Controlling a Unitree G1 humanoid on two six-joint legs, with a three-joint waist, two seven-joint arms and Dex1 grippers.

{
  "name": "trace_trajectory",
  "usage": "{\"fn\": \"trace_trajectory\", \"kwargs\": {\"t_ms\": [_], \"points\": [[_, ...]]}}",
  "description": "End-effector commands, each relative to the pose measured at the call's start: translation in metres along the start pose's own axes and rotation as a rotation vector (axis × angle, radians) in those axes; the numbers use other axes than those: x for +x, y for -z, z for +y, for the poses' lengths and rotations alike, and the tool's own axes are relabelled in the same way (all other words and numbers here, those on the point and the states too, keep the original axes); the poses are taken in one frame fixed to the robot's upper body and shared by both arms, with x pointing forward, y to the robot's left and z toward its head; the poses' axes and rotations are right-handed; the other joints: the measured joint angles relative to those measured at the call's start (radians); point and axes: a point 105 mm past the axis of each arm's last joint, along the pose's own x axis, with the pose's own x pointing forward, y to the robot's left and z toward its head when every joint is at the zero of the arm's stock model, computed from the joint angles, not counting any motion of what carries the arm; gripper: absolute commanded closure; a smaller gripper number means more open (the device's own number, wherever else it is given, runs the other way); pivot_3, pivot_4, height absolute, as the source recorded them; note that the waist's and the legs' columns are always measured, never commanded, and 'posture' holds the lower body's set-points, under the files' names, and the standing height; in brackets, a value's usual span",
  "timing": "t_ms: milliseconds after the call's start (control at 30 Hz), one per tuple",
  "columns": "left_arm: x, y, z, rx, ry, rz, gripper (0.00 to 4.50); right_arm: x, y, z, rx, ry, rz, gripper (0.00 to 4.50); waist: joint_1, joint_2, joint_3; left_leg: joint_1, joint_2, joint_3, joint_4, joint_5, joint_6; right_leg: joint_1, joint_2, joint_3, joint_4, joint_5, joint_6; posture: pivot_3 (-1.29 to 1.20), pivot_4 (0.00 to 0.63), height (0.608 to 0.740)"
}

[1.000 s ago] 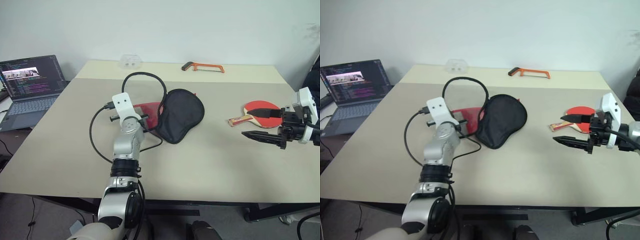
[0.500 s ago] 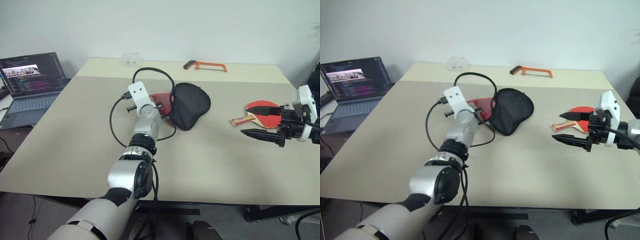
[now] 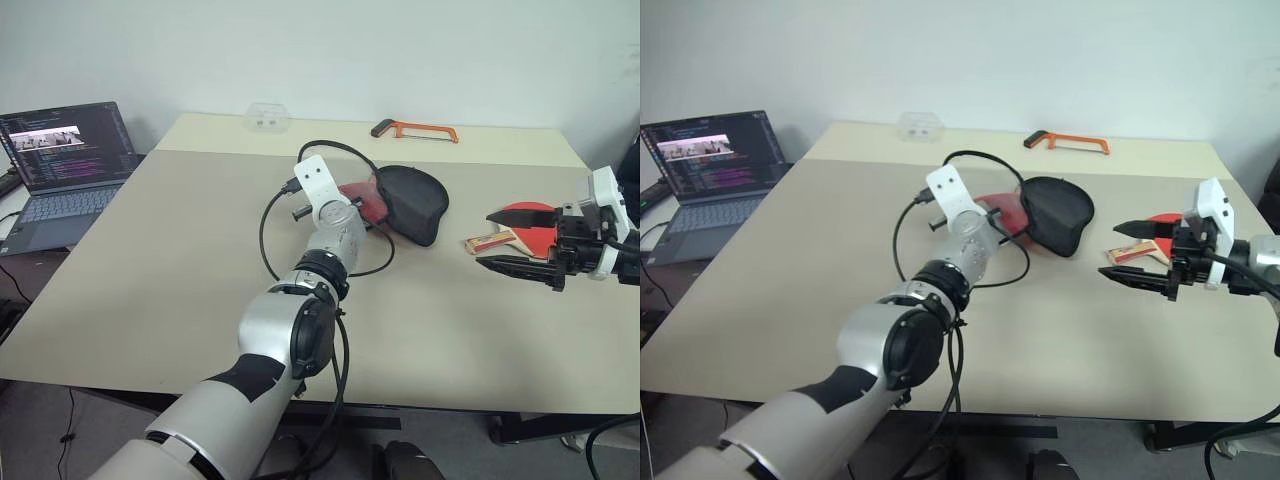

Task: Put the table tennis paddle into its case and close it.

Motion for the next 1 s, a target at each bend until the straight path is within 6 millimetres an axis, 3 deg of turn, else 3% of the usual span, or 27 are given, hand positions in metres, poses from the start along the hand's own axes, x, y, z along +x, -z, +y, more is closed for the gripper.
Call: {"fn": "trace_trajectory", "kwargs": {"t_ms": [33,133,267,500,633,1000], "points": [[-0.018,-0.012,-0.033,0.067,0.071,-0.089,4.48,-0.002,-0.010,-0.002,-0.043,0.001,-0.004,0.00,0.000,0.000,0.000,0.000,0.000,0.000,0.000,0.000,0.000,0.000,0.000,0.000,0.000,0.000,0.000,0.00,0.150,0.740],[-0.026,-0.011,-0.042,0.161,0.067,-0.142,4.48,0.000,-0.012,-0.002,-0.044,0.001,-0.010,0.00,0.001,0.000,0.000,0.000,0.000,0.000,0.000,0.000,0.000,0.000,0.000,0.000,0.000,0.000,0.000,0.00,0.150,0.740],[-0.042,-0.024,-0.063,0.294,0.117,-0.296,4.48,0.002,-0.011,-0.001,-0.042,0.002,-0.016,0.00,0.001,0.000,0.000,0.000,-0.001,-0.001,0.000,0.000,0.000,0.000,0.000,0.000,0.000,0.000,0.000,0.00,0.150,0.740],[-0.064,0.017,-0.096,0.325,0.292,-0.144,4.48,0.006,-0.012,0.000,-0.041,0.005,-0.035,0.00,0.001,0.000,0.000,0.000,-0.001,-0.001,0.000,0.000,0.000,0.000,0.000,0.000,0.001,0.000,0.000,0.00,0.150,0.740],[-0.066,0.033,-0.097,0.326,0.310,-0.065,4.48,0.006,-0.012,0.002,-0.037,0.004,-0.037,0.00,0.001,0.000,0.000,0.000,-0.001,-0.002,0.000,0.000,0.000,0.000,0.000,-0.001,0.001,0.000,0.000,0.00,0.150,0.740],[-0.073,0.026,-0.106,0.502,0.374,-0.226,4.48,0.011,-0.011,0.002,-0.034,0.001,-0.055,0.00,0.001,0.000,0.000,0.000,-0.002,-0.003,0.001,0.000,0.000,0.000,0.000,-0.001,0.001,0.000,0.000,0.00,0.150,0.740]]}}
